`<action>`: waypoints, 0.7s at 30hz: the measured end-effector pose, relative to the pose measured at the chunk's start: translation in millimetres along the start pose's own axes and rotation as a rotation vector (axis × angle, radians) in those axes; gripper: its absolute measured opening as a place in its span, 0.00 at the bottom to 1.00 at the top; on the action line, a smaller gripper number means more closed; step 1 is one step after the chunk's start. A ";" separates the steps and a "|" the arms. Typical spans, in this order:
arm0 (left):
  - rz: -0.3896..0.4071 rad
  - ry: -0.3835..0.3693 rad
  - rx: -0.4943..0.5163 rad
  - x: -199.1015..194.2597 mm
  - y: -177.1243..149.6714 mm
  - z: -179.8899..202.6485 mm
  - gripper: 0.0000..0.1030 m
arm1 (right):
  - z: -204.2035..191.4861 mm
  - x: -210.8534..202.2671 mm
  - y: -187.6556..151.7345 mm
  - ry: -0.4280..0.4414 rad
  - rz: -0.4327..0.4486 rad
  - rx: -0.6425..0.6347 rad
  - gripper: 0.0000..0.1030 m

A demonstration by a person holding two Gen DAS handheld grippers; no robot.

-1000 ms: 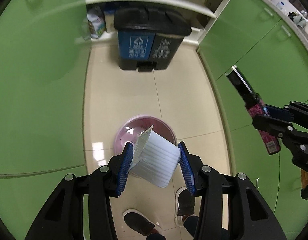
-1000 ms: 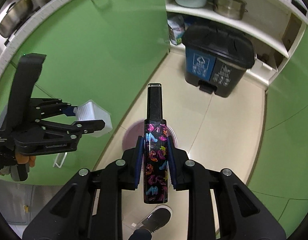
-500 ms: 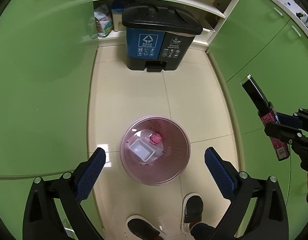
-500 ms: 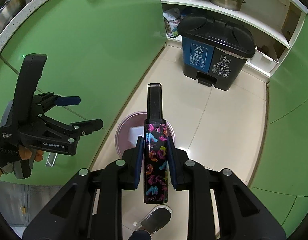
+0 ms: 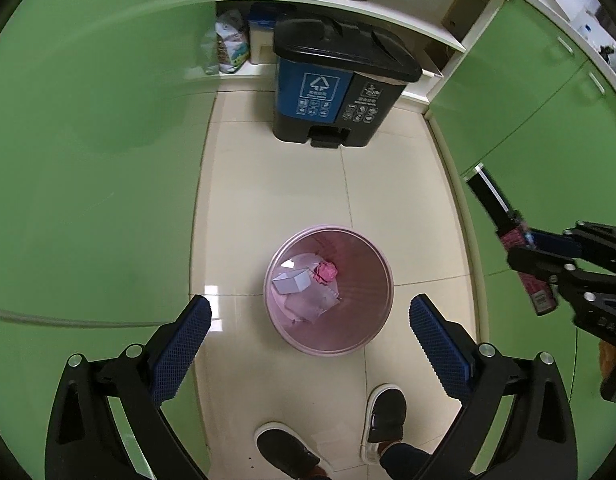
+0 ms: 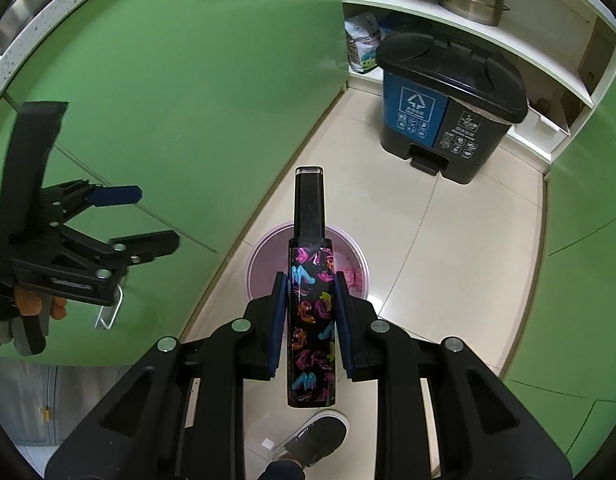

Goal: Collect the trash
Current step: 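Open the left gripper to drop the box while the right gripper drops the lighter, then move both open tools from the wastebasket back over the counter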

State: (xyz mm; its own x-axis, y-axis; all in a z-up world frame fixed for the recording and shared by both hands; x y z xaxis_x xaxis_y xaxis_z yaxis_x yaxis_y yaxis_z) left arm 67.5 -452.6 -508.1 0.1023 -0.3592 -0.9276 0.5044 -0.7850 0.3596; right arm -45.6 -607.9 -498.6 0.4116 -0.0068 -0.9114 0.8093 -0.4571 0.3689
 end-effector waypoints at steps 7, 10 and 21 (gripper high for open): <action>0.019 0.037 -0.018 -10.5 -5.9 -20.6 0.93 | -2.7 20.2 10.4 0.000 0.023 -0.002 0.72; 0.019 0.048 -0.013 -9.2 -6.1 -22.8 0.93 | 1.8 23.9 11.5 -0.004 0.028 0.020 0.86; 0.008 0.029 0.009 -7.9 -4.7 -12.9 0.93 | 12.3 14.8 5.4 -0.023 0.020 0.055 0.91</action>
Point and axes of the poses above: each gripper's, at about its wrist camera, not at the fingertips, and x roughly the way its jaws point, z to its right, y to its top, the point moved 9 cm from there along x, roughly the way its jaws point, and after that the axes turned 14 degrees about x, right-handed, at the moved point
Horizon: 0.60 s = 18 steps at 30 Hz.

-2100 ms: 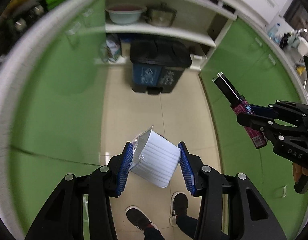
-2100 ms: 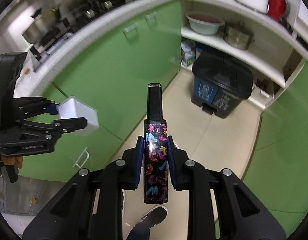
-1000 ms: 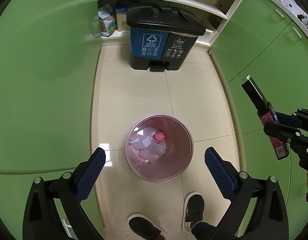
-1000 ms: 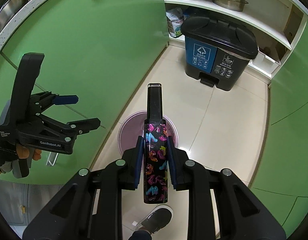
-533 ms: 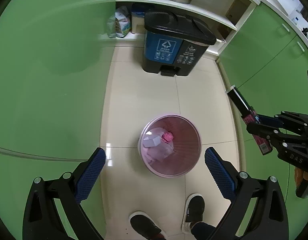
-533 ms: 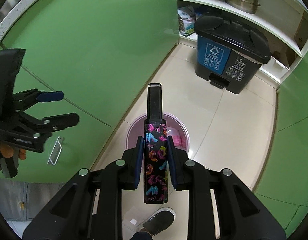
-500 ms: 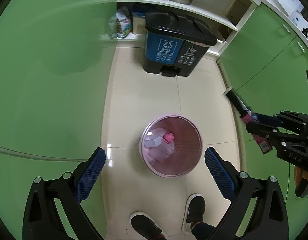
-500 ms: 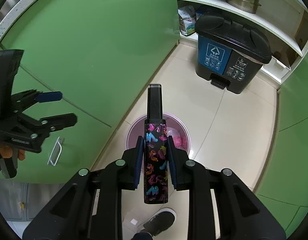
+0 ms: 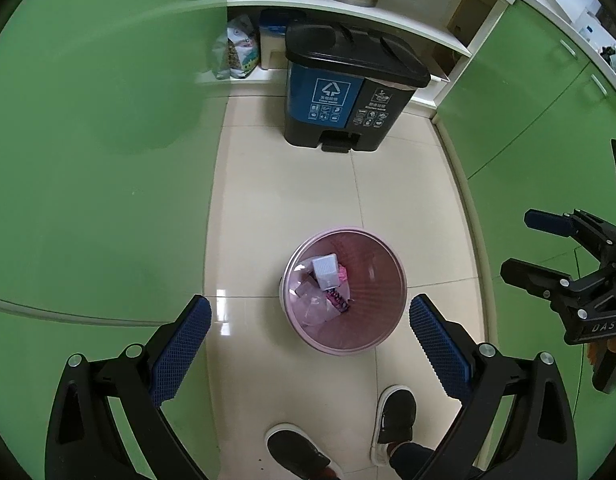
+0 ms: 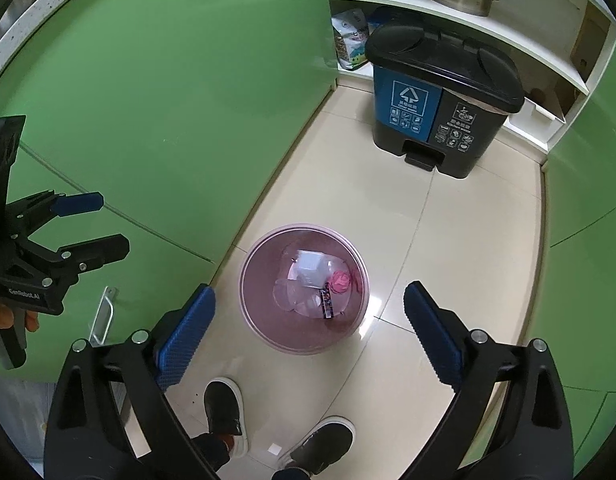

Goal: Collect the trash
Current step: 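Move both open tools from the wastebasket back over the counter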

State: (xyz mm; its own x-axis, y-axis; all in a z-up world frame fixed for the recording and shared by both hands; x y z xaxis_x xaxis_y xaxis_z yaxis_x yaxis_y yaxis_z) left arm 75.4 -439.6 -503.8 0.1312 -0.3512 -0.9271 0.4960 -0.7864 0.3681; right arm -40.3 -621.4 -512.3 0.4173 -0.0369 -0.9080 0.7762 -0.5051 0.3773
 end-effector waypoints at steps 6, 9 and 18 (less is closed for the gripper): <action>0.000 0.001 0.006 -7.9 0.9 4.4 0.93 | 0.3 -12.9 1.1 -0.004 0.010 0.002 0.91; 0.000 0.002 0.004 -17.0 -0.2 9.4 0.93 | -1.4 -24.8 -1.3 -0.005 0.016 0.003 0.92; -0.001 0.010 -0.007 -89.9 4.4 30.3 0.93 | -19.4 -106.9 -2.3 0.000 0.022 0.002 0.92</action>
Point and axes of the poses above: each gripper's, at about its wrist camera, not at the fingertips, and x roughly the way its jaws point, z to its right, y to its top, the point moved 9 cm from there along x, roughly the way its jaws point, and after that the axes turned 14 degrees about x, right-handed, at the moved point
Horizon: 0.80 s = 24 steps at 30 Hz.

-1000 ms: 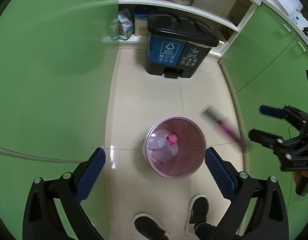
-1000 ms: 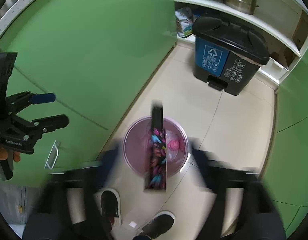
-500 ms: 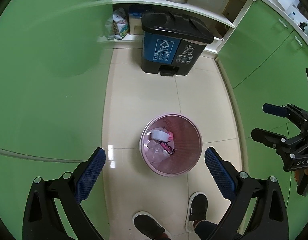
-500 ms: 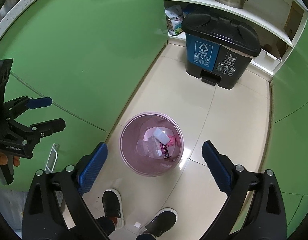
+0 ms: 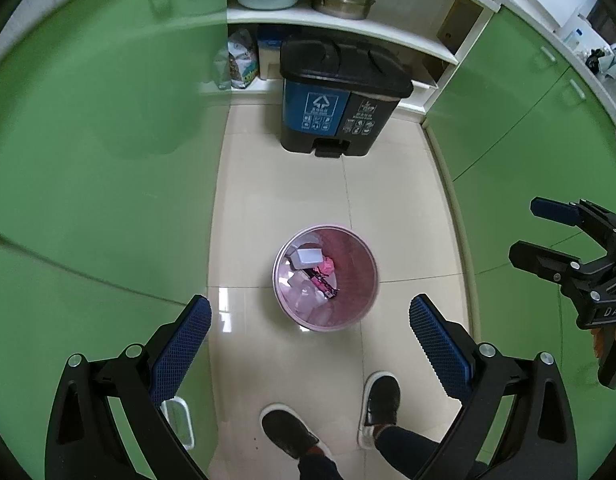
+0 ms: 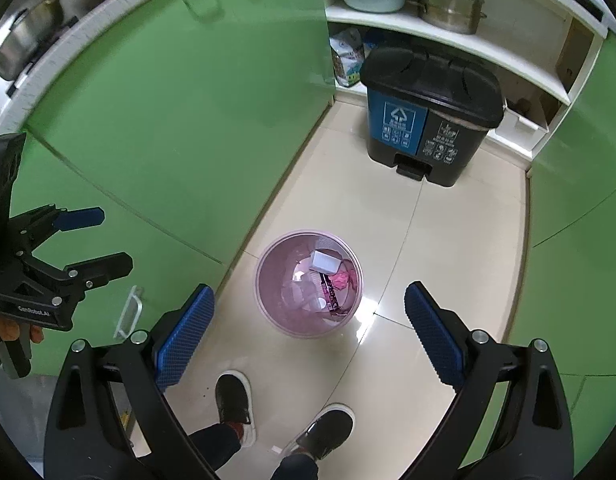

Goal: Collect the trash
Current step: 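Move both open tools from the wastebasket back over the counter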

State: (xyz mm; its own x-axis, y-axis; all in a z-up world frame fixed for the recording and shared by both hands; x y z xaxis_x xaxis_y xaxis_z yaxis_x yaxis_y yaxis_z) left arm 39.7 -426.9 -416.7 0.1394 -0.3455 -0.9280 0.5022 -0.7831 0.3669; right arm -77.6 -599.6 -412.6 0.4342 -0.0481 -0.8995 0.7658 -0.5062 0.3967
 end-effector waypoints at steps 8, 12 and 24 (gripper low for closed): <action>0.006 0.036 -0.060 -114.2 -2.5 7.0 0.93 | -38.2 -116.9 5.2 0.027 -0.009 -0.055 0.94; 0.019 0.070 -0.125 -178.6 -15.1 3.2 0.93 | -67.4 -166.2 8.5 0.051 -0.018 -0.110 0.94; 0.099 0.225 -0.366 -315.9 -94.5 -61.4 0.93 | -212.9 -243.0 17.9 0.206 -0.007 -0.337 0.95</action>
Point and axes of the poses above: each gripper's, at about its wrist camera, not at the fingertips, and x roughly the way its jaws point, z to its right, y to its top, the point moved 9 cm from there along x, roughly the way its jaws point, and after that the axes turned 14 degrees about x, right-handed, at the moved point
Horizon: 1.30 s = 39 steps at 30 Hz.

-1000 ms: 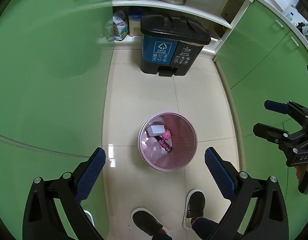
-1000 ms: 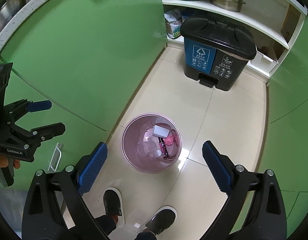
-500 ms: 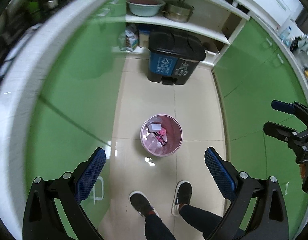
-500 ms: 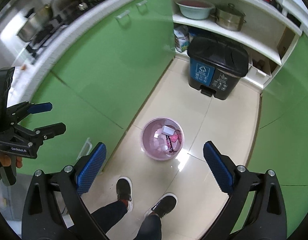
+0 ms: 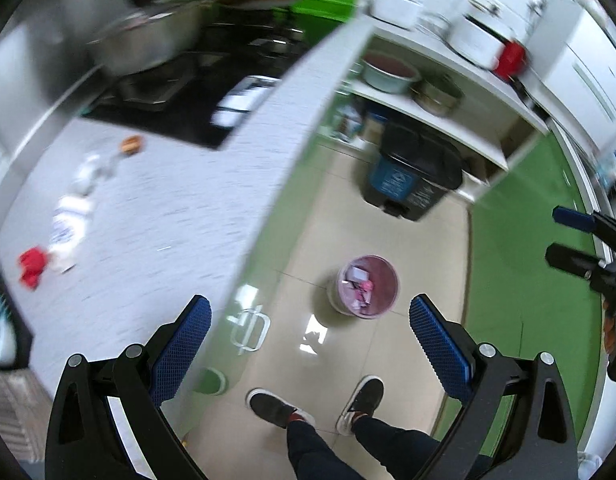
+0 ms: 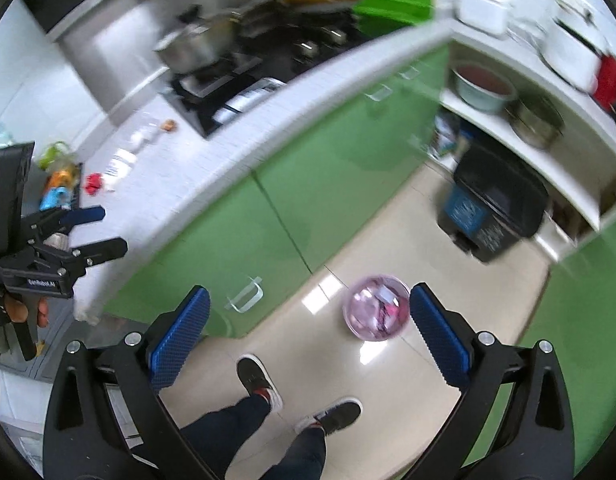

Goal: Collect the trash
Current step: 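Move both open tools from the wastebasket back over the counter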

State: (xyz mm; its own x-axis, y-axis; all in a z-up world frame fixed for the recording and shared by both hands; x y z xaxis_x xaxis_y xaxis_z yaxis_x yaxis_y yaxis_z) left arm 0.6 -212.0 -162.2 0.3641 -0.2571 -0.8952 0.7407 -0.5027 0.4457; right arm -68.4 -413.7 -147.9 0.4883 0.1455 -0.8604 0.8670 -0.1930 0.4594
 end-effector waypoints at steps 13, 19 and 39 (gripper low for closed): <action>0.025 0.159 -0.187 -69.6 -54.7 -156.3 0.93 | -187.1 36.2 52.5 0.146 0.015 -0.182 0.95; 0.029 0.194 -0.274 -76.8 -65.0 -206.6 0.93 | -243.8 60.9 60.0 0.178 -0.018 -0.260 0.95; -0.049 0.295 -0.622 -15.9 -71.3 -334.5 0.93 | -302.1 151.0 114.8 0.264 -0.179 -0.493 0.95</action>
State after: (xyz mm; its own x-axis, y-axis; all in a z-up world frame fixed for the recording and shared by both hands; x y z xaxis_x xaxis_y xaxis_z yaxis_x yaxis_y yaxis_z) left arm 130.9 104.0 -182.2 0.3951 0.0337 -0.9180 0.9143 0.0821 0.3965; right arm 134.8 -120.7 -158.5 0.2835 0.3831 -0.8792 0.8513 0.3216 0.4146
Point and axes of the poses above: each gripper's, at about its wrist camera, not at the fingertips, and x roughly the way its jaws point, z to its right, y to its top, the point moved 9 cm from there along x, roughly the way its jaws point, and after that the axes turned 14 degrees about x, right-handed, at the moved point
